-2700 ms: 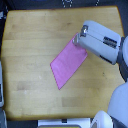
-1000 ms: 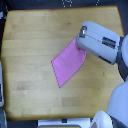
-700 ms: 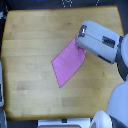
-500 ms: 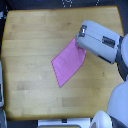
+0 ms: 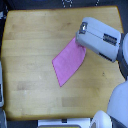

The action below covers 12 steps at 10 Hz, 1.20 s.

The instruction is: Folding a cloth

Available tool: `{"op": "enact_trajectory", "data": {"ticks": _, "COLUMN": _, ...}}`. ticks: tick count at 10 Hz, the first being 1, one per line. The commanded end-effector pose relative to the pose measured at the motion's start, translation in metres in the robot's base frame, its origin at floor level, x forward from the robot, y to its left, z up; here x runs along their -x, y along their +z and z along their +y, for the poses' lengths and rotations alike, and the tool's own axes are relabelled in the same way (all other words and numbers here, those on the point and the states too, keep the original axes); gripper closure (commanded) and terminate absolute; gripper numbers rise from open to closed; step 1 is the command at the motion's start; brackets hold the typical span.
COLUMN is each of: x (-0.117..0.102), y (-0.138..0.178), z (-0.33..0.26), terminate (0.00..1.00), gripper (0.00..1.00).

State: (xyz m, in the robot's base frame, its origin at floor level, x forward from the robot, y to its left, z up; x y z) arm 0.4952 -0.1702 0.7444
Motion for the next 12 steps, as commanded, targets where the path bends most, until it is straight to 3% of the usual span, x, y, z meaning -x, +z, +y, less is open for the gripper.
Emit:
{"op": "enact_trajectory", "data": {"ticks": 1, "x": 0.023, "y": 0.072, "z": 0.046, "terminate": 0.00, "gripper": 1.00}}
{"op": "enact_trajectory", "data": {"ticks": 3, "x": 0.042, "y": 0.087, "z": 0.065, "terminate": 0.00, "gripper": 1.00}}
{"op": "enact_trajectory", "data": {"ticks": 8, "x": 0.093, "y": 0.085, "z": 0.132, "terminate": 0.00, "gripper": 1.00}}
{"op": "enact_trajectory", "data": {"ticks": 12, "x": 0.111, "y": 0.065, "z": 0.182, "terminate": 0.00, "gripper": 1.00}}
